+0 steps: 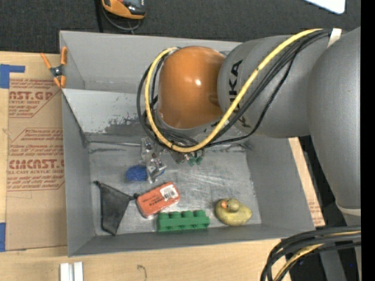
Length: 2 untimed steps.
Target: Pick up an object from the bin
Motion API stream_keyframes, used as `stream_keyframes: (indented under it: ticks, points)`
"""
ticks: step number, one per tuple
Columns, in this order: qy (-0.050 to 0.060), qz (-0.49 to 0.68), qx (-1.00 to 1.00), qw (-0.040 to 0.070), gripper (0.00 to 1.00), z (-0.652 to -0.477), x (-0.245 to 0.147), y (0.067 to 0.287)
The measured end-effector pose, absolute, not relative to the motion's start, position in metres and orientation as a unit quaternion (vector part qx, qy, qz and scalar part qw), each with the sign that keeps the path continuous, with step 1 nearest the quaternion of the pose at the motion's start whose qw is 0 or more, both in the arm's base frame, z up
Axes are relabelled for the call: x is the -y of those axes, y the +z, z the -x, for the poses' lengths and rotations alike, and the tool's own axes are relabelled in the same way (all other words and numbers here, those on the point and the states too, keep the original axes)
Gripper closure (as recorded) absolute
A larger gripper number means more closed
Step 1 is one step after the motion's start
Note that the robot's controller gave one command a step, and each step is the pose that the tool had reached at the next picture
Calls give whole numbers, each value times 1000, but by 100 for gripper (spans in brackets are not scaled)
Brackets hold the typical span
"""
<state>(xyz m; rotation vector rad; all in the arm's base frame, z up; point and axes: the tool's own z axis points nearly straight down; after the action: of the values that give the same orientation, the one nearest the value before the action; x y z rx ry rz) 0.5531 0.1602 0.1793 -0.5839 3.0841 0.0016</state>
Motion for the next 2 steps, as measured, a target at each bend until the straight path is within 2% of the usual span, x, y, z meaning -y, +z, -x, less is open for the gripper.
stream_keyframes:
  ticks: [2]
  points:
    - [1, 186, -983, 1, 100, -553, -160, 179]
